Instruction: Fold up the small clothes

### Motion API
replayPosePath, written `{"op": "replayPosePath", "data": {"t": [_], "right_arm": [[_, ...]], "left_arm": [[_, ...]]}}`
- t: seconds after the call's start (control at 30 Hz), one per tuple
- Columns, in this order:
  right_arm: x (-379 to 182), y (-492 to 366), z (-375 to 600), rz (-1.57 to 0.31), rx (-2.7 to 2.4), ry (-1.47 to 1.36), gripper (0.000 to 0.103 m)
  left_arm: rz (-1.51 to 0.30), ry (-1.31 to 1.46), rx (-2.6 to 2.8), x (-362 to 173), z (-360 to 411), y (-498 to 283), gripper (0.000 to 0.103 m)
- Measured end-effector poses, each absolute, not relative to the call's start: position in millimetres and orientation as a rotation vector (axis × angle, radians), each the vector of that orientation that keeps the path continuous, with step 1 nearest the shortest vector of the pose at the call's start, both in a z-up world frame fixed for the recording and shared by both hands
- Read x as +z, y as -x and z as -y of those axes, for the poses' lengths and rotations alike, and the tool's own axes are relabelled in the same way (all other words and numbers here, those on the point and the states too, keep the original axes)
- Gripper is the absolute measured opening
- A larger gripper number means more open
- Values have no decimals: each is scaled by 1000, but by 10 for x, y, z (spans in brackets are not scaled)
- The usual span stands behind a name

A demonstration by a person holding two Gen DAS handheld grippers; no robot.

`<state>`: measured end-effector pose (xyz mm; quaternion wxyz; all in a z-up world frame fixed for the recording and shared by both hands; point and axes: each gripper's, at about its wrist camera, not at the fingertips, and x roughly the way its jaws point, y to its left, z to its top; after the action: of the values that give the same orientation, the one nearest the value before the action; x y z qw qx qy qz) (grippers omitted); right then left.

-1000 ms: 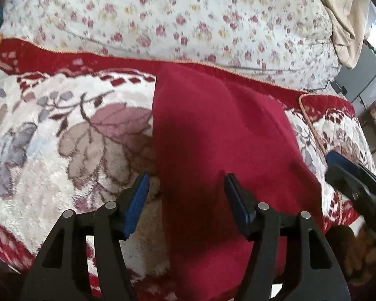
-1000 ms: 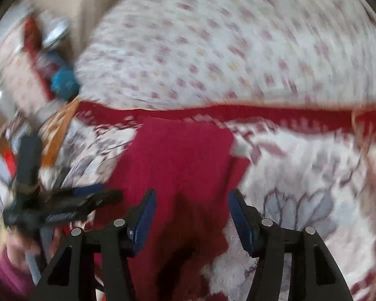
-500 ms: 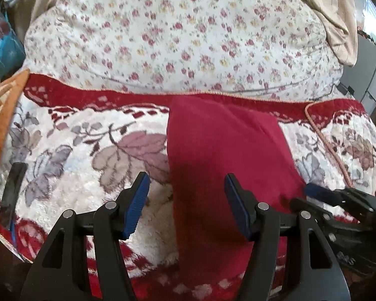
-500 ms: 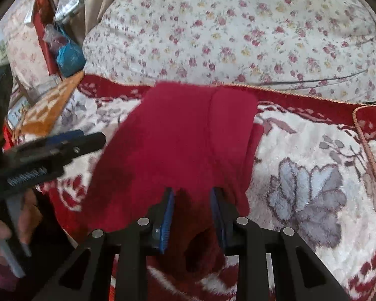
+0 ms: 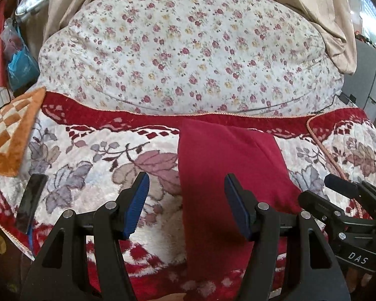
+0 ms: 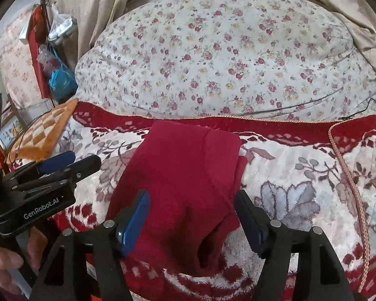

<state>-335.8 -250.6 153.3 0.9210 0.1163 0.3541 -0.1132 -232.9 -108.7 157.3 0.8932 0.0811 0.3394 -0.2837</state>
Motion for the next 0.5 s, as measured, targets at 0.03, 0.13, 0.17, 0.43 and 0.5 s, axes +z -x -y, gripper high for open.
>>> {"op": "replayPosePath", "data": {"t": [0.03, 0.13, 0.17, 0.43, 0.5], "right_arm": [[1531, 3355, 2507, -730, -241, -239, 70], [1509, 3344, 2516, -740, -244, -236, 70], [1496, 3342, 2513, -744, -248, -238, 70], [1452, 3323, 2563, -758, -270, -257, 71], [1438, 3311, 2556, -763, -272, -254, 71]], "left_arm": [[-701, -167, -586, 1580, 1083, 2331, 62], [-690, -173, -574, 1592, 1087, 2349, 62], [-688, -173, -572, 1593, 1090, 2352, 62], [-685, -186, -556, 1576, 1100, 2353, 62], [-686, -194, -554, 1570, 1110, 2353, 62]]}}
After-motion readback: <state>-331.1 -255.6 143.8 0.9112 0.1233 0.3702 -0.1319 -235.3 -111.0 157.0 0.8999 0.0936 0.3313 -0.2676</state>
